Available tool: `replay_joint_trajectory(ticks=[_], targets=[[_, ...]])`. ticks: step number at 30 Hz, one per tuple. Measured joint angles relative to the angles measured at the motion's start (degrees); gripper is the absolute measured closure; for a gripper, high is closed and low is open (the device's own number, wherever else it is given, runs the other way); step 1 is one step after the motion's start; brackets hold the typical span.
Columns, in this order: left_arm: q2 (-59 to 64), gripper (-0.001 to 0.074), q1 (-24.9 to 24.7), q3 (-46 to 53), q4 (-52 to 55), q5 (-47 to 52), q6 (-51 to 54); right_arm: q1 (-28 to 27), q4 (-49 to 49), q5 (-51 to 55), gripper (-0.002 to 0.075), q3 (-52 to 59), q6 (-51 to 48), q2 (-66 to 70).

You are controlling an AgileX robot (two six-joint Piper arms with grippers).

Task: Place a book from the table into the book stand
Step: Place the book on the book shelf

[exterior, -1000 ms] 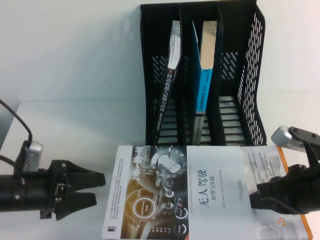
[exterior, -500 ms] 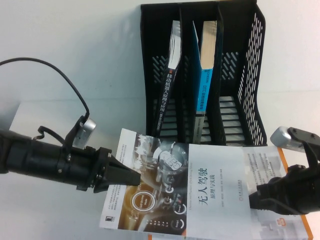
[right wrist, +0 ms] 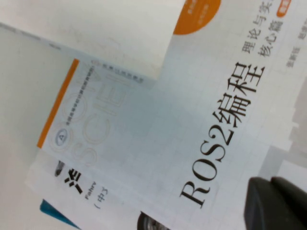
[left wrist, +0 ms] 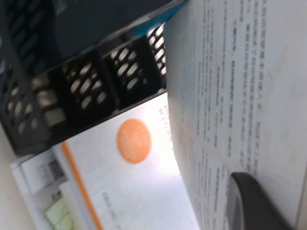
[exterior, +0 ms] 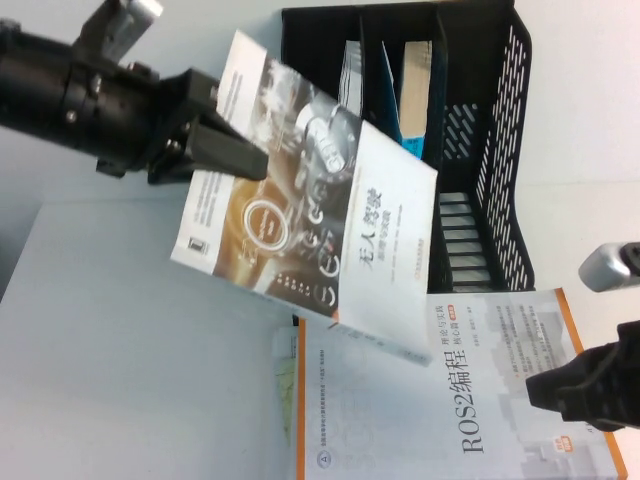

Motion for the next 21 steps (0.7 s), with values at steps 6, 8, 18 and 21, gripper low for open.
replay_joint_trajectory(ticks=[6, 8, 18, 21], targets=[[3.0, 0.0637, -13.4, -23.1, 15.8, 3.6, -19.3, 0.0, -2.3, 0.9, 0.0729, 0.0, 1.4, -3.8], [5.5, 0.0637, -17.6, -30.3, 20.6, 3.6, -24.3, 0.0, -3.4, 1.2, 0.0729, 0.0, 2.1, -3.9], [22.3, 0.0637, -27.7, -57.8, 31.9, 3.6, -34.9, 0.0, -5.4, 5.4, 0.0729, 0.0, 2.9, -3.9], [26.2, 0.0637, -27.7, -59.5, 35.9, 3.6, -36.5, 0.0, -6.7, 6.6, 0.0729, 0.0, 4.5, -3.9]])
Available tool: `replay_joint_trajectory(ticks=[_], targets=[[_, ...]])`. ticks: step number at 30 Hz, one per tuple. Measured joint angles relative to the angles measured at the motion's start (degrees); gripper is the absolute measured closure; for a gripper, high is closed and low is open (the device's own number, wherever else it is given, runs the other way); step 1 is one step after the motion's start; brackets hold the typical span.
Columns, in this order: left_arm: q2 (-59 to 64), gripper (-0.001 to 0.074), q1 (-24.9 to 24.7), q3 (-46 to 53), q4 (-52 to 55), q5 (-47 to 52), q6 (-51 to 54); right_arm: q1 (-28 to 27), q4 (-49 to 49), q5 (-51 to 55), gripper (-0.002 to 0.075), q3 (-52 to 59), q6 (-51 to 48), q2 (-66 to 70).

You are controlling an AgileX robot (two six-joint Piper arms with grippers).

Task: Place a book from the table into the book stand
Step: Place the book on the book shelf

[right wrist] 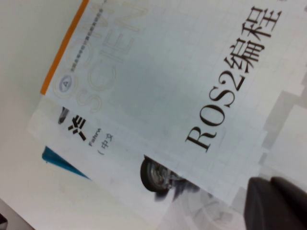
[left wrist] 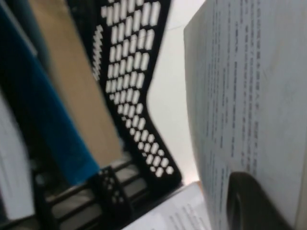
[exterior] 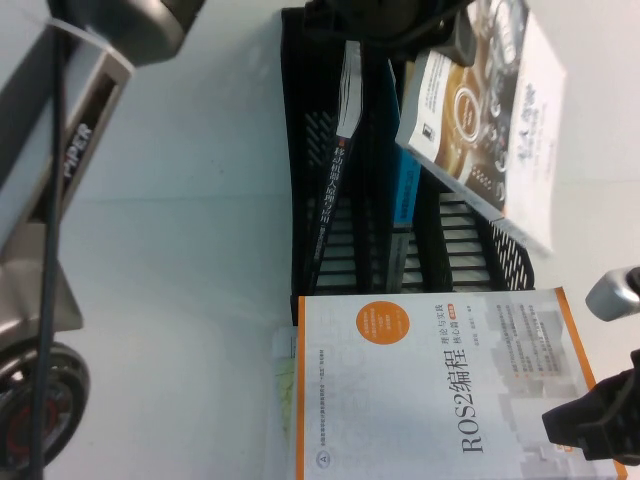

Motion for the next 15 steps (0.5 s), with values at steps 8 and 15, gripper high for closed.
replay_joint_trajectory(ticks=[8, 15], targets=[[3.1, 0.0637, -0.1, 0.0, 7.8, 0.0, -5.2, 0.0, -1.3, 0.3, 0.0729, 0.0, 1.1, 0.0], [1.5, 0.0637, -1.3, 0.0, 9.8, 0.0, -6.2, 0.0, -1.8, 0.1, 0.0729, 0.0, 1.9, 0.0]])
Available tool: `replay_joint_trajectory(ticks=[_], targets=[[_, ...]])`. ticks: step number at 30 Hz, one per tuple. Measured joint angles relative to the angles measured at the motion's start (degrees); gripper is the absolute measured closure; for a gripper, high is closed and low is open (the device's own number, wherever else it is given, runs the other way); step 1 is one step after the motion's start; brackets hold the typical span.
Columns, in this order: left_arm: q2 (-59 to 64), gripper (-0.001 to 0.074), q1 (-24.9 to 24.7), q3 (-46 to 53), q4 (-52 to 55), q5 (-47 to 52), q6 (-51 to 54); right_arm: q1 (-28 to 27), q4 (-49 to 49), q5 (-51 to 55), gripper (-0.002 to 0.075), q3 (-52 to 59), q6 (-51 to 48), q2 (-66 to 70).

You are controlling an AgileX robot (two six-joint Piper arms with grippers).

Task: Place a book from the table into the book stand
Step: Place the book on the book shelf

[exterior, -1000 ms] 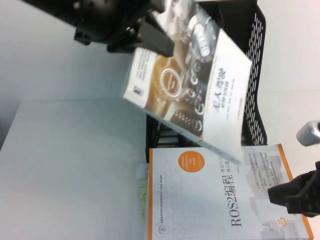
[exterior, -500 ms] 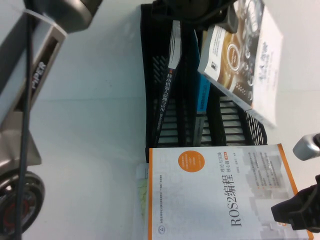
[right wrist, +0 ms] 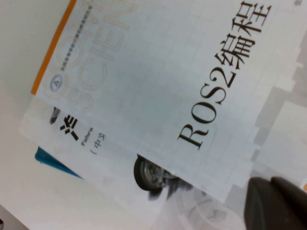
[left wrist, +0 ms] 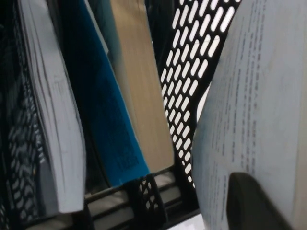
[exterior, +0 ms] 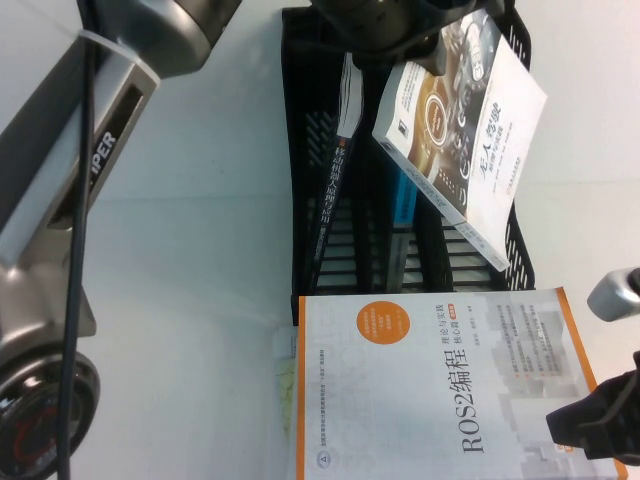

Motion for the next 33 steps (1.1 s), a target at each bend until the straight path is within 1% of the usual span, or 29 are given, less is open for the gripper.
replay_joint_trajectory(ticks=[4, 10, 13, 21, 30, 33], targets=[[-2.0, 0.0637, -2.5, 0.0, 3.3, 0.0, -0.5, 0.0, -0.1, -0.1, 0.0729, 0.0, 0.2, 0.0], [-5.4, 0.0637, -7.6, -0.4, 14.1, 0.0, -1.3, 0.0, -0.1, -0.2, 0.0729, 0.0, 0.5, 0.0], [-5.8, 0.0637, -9.0, -0.4, 17.6, 0.0, -2.2, 0.0, -0.1, -0.2, 0.0729, 0.0, 0.7, 0.0], [-3.8, 0.0637, -9.1, -0.4, 18.1, 0.0, -2.3, 0.0, -0.2, -0.2, 0.0729, 0.0, 0.7, 0.0], [2.3, 0.0637, -9.0, -0.4, 18.9, -0.1, -2.3, 0.0, -0.6, 0.0, 0.0729, 0.0, 1.1, 0.0], [3.9, 0.0637, -8.5, -0.4, 19.6, -1.5, -2.4, 0.0, -0.6, 0.2, 0.0729, 0.0, 1.4, 0.0]])
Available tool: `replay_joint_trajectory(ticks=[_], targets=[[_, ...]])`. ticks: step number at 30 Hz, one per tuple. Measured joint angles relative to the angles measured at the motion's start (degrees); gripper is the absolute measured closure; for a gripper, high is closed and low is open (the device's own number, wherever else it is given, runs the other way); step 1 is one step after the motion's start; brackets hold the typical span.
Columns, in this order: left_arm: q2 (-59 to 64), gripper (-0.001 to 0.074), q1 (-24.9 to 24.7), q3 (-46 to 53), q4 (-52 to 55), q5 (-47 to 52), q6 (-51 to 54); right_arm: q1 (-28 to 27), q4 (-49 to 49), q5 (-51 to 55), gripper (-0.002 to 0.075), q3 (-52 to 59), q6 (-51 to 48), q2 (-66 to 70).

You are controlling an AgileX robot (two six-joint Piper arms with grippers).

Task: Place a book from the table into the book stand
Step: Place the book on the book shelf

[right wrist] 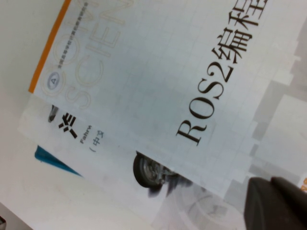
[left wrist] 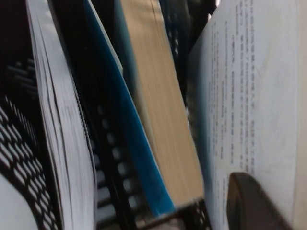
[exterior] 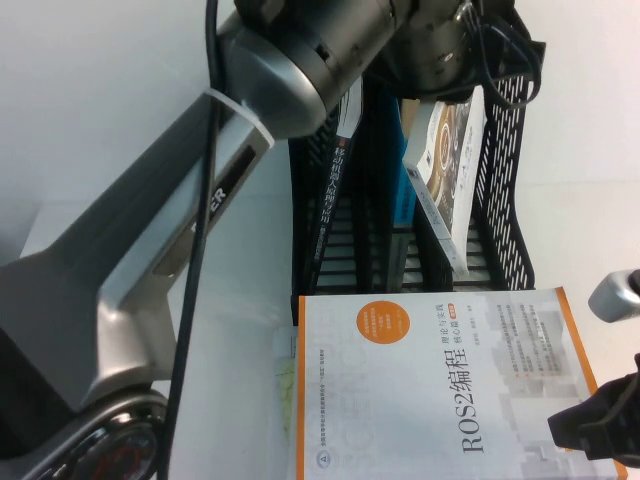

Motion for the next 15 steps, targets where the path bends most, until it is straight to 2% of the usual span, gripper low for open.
replay_joint_trajectory(ticks=[7, 15], targets=[[2.6, 0.0637, 1.6, 0.0, 1.1, -6.3, -0.1, 0.0, 0.0, 0.6, 0.0729, 0.0, 0.1, 0.0], [2.9, 0.0637, 2.8, 0.0, 0.3, -6.4, -0.2, 0.0, 0.0, 0.6, 0.0729, 0.0, 0.3, 0.0]])
